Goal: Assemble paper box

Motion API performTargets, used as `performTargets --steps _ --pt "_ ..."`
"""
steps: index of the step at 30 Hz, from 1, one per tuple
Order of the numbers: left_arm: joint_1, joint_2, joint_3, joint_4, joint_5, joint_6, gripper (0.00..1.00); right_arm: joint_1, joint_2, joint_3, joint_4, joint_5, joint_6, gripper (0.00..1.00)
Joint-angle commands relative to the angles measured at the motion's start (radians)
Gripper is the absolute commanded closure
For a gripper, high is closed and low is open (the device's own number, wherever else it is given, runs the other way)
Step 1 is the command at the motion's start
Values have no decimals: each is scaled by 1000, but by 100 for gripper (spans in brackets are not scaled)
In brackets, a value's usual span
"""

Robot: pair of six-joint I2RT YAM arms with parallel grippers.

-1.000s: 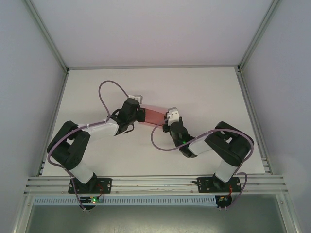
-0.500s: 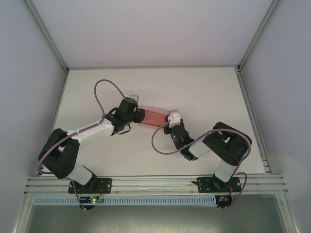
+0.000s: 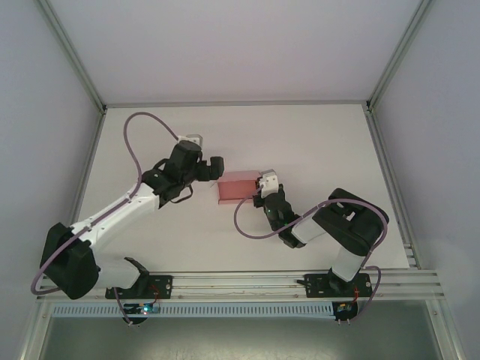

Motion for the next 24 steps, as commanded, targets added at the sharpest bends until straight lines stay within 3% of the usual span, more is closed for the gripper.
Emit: performTargets --steps 1,6,10,16,24 --pt "51 8 87 -144 -43 -102 0 11 17 -5 -38 -15 -26 100" --pt "151 124 160 -157 184 -173 0 12 28 8 -44 -22 -24 100" --pt "166 238 177 -142 291 -210 0 13 42 12 -44 -22 -17 100" --pt "175 390 132 26 514 -275 2 13 54 11 -50 -28 -7 100" --pt "176 515 111 98 628 -306 15 15 58 -1 -58 -46 12 100"
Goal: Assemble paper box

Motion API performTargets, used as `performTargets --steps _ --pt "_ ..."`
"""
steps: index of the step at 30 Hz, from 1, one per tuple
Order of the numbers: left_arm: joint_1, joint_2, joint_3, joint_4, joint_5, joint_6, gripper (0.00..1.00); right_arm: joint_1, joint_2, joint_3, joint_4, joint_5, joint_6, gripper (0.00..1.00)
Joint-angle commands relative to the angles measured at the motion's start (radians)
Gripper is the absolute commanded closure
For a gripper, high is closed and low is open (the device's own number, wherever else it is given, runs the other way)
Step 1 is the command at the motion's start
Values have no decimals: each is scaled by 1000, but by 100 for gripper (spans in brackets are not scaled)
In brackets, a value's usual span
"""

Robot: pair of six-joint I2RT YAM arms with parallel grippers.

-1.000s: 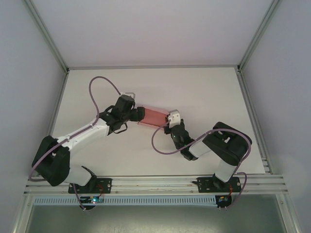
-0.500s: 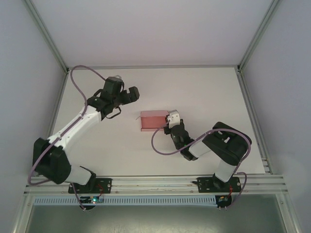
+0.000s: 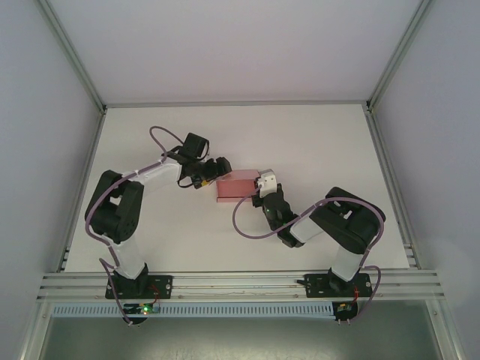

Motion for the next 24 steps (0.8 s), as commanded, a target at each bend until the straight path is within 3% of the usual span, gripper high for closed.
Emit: performTargets --steps 1,5,10,15,20,21,24 --pt "11 13 -12 60 73 -25 16 13 29 -17 -75 -42 26 100" --pt "11 0 -46 85 71 -40 22 20 9 -18 -108 -57 43 97" --pt "11 -2 -71 122 56 -60 31 49 -29 3 -224 -68 41 85" --pt "13 7 -79 139 50 -67 40 68 -60 -4 -261 -58 74 80" --pt "12 0 -93 126 25 -50 42 66 -152 -36 -306 -78 87 58" --pt "12 -3 -96 123 18 -47 42 64 -180 -36 -348 -106 58 56" --pt "12 -10 -99 105 -10 -34 43 55 -274 -22 -545 -173 -24 37"
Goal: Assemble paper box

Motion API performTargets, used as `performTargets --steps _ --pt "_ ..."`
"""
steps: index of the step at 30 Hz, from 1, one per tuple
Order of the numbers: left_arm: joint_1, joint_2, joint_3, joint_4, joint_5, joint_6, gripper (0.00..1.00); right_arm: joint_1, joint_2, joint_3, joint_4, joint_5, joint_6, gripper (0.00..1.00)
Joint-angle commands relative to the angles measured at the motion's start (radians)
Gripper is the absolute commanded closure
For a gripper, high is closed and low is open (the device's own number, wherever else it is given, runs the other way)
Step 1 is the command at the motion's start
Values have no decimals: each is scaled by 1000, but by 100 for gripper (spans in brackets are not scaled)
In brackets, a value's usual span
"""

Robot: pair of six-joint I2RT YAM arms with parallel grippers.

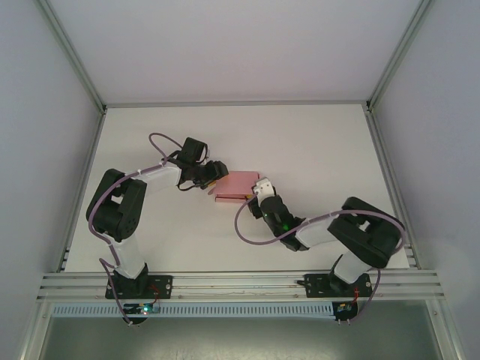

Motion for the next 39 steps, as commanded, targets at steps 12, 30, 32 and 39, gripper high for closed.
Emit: performTargets --steps 12,30,32,39 --pt "1 -19 -54 19 -17 46 47 -20 -642 -49 -625 -363 -81 2" --pt "0 -39 -107 55 -31 75 47 -277 -293 391 -871 -491 407 2" --pt "0 -39 -111 62 -30 77 47 -280 -200 411 -854 -508 450 2" --pt "0 -44 -109 46 -36 89 47 -298 -15 416 -775 -558 495 2"
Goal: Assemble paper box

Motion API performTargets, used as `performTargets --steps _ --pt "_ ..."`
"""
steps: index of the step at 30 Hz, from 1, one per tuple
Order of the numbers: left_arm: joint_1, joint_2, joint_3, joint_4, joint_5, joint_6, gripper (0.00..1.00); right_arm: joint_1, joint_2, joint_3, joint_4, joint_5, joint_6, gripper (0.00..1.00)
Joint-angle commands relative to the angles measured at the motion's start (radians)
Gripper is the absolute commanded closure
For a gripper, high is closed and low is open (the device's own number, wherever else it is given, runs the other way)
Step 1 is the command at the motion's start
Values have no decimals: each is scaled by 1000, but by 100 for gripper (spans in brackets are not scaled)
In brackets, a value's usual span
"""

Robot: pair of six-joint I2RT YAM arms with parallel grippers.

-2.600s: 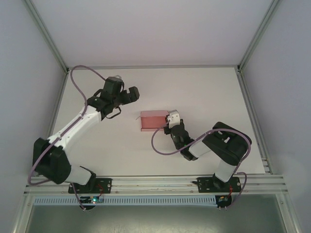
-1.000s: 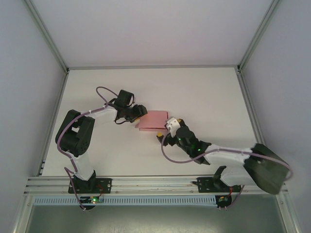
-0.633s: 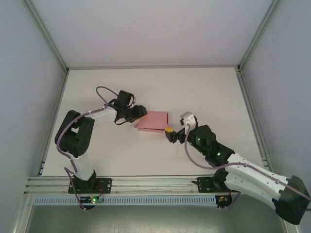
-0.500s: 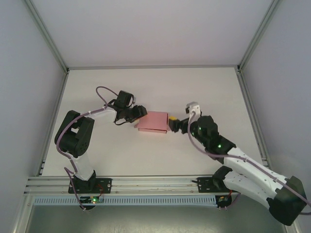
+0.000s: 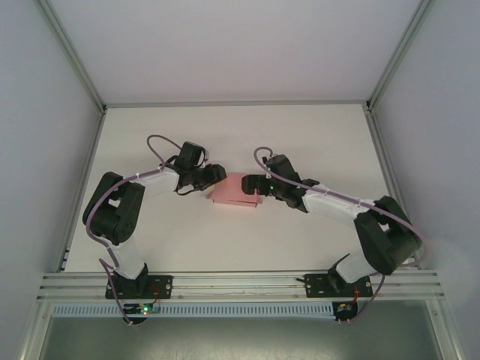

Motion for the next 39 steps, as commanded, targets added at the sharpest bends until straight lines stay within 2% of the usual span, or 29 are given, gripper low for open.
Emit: performTargets --steps 1,6,14,18,20,25,27,29,30,32,36,39 --pt "1 -5 -27 -46 -30 33 47 -13 43 13 42 -45 58 2" --pt "0 3 -31 -41 -19 37 48 -28 129 -2 106 -154 99 14" --pt "0 -9 -52 -32 3 67 52 -43 185 -90 243 -179 190 38" --pt "0 -15 -61 -16 23 85 53 -45 214 -112 269 -177 208 45" --pt "0 -20 -65 -10 35 89 54 -53 226 -123 287 -182 218 54" --pt "0 -31 -63 -14 43 93 57 -65 249 -139 329 -207 231 61" --pt "0 -33 -57 -14 53 95 58 -67 249 -135 329 -208 226 67" --pt "-1 -33 -55 -8 64 90 63 -66 248 -124 328 -224 211 62" --pt "0 -34 -54 -4 72 86 64 -68 243 -119 327 -229 205 55" --pt "-1 -37 -58 10 89 78 66 -71 229 -107 319 -231 193 54" --pt "7 -38 -64 31 98 56 80 -90 179 -81 285 -237 166 48" --pt "22 -29 -79 76 125 24 82 -110 134 -76 270 -239 156 39"
